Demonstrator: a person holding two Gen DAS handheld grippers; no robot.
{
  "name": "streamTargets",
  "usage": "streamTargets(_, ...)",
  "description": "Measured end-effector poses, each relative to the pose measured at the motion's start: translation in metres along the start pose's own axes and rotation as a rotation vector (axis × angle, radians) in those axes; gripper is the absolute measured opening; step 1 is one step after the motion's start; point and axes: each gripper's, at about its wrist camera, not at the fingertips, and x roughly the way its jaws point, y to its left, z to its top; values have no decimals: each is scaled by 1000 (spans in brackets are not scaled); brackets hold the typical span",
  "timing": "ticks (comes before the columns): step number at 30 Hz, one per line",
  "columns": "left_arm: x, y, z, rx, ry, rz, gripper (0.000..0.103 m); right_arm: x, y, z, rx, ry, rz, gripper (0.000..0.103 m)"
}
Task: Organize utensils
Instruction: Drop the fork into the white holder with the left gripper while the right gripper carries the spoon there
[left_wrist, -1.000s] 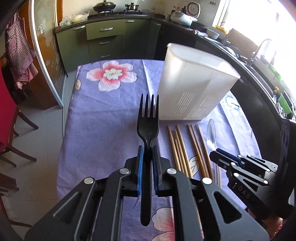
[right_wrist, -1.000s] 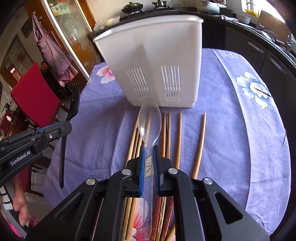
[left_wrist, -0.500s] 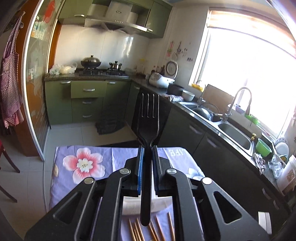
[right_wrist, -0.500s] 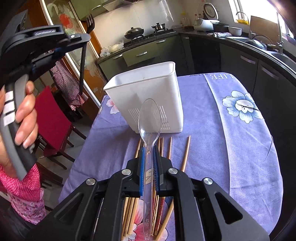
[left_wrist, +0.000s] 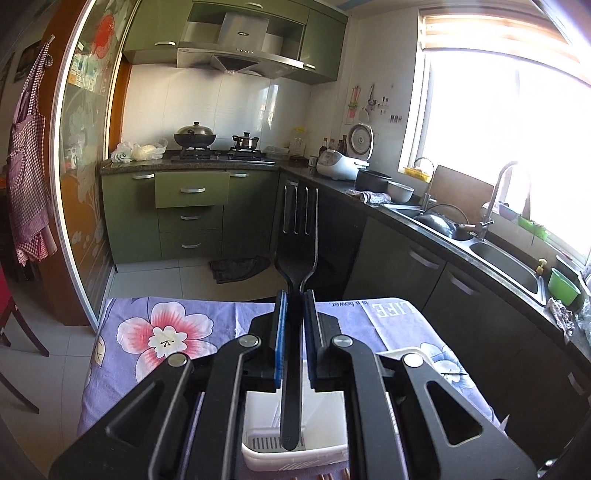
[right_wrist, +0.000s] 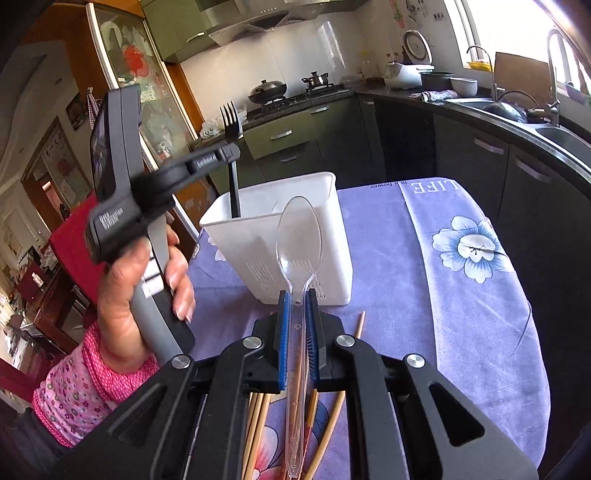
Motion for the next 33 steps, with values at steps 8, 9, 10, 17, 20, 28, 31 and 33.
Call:
streamTargets(8, -7, 11, -16, 20, 22, 7, 35, -9, 19, 56, -43, -205, 0, 9)
streamTargets(9, -13, 14, -16, 10, 10, 12, 35, -9, 23, 64, -53, -246, -8, 9)
streamTargets(10, -20, 19, -14, -4, -2, 17, 35, -9, 27, 73, -62, -285, -21, 9)
streamTargets(17, -72, 51, -17, -60, -33, 44, 43, 18, 47, 125, -108, -465, -118, 9)
streamTargets(20, -86, 57, -21, -45, -27, 61, 43, 43, 46, 138, -122, -483, -151, 9)
streamTargets(28, -98, 68, -32, -67, 12, 60, 43, 81, 30, 113, -120, -433, -172, 10)
streamTargets(31, -98, 67, -33, -63, 23, 56, 43, 80, 25, 92, -126, -421, -175, 10)
streamTargets(33, -98, 63, -36, -56, 32, 54, 43, 77, 21, 77, -125, -416, -168, 10)
